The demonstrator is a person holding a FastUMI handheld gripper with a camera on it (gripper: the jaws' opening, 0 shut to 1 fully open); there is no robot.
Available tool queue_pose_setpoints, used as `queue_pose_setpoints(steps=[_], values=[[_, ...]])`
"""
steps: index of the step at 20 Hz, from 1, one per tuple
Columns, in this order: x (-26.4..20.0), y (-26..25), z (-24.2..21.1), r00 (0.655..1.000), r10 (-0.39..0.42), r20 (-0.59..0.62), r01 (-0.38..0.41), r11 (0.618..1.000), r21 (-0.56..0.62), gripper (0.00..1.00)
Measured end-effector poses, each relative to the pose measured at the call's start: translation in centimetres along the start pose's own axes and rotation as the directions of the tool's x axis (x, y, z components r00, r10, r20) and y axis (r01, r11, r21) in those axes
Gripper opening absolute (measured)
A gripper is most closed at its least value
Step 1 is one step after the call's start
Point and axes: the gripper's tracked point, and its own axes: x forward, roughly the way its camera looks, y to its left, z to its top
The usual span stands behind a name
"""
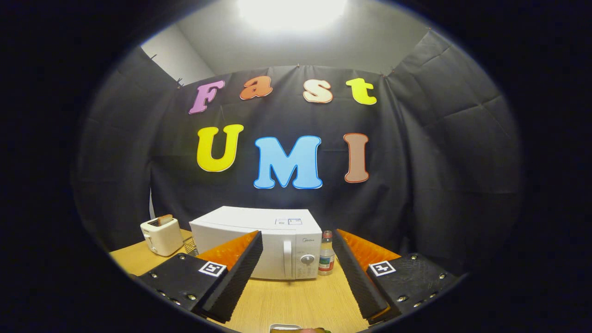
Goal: Open the microwave, put the food inside, and close the microwave door.
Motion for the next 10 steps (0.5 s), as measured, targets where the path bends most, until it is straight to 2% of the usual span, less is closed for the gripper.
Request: queue_pose_setpoints(steps=[6, 10], values=[[0.8, 0.1, 0.0, 1.0, 0.02, 0.008, -0.02, 1.0, 0.003, 0.97], [3.3, 0.7, 0.2, 0.999, 0.049, 0.011, -0.049, 0.999, 0.01, 0.97]])
